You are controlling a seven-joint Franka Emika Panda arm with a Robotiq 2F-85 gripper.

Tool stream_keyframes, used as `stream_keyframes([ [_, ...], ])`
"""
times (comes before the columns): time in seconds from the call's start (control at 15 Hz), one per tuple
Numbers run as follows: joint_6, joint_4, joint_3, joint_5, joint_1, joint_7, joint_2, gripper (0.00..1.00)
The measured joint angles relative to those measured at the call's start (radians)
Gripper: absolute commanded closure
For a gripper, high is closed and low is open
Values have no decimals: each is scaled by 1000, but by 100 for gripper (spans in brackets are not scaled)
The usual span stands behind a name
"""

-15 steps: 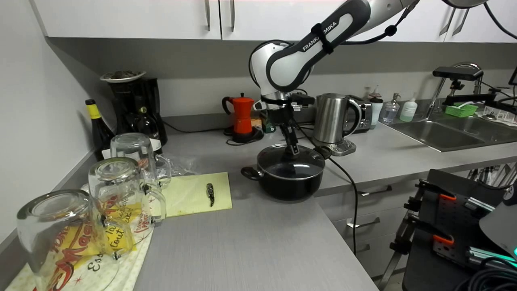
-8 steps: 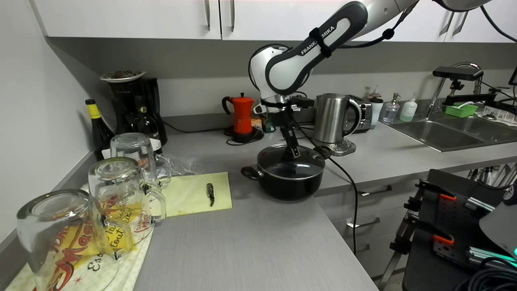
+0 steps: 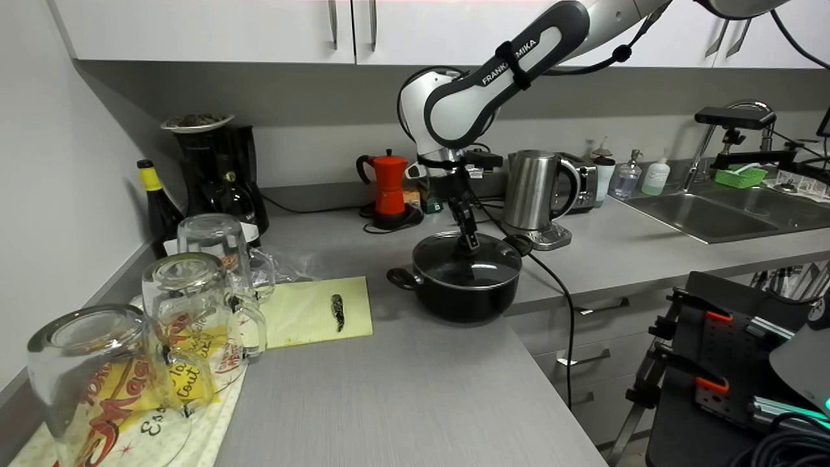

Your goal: Pick up the lid from the pot and put it on the counter

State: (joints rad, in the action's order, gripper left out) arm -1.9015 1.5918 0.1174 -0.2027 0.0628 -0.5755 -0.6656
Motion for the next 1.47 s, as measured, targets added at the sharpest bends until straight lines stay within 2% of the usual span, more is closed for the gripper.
stream_keyframes([
  [0.47, 0, 1, -5, -1, -3, 0, 13, 75],
  [0.93, 39, 10, -10, -44, 1, 2, 106, 75],
  [1.2, 72, 20, 0, -85, 28, 2, 149, 75],
  [1.47, 107, 27, 19, -167, 87, 1, 157, 75],
])
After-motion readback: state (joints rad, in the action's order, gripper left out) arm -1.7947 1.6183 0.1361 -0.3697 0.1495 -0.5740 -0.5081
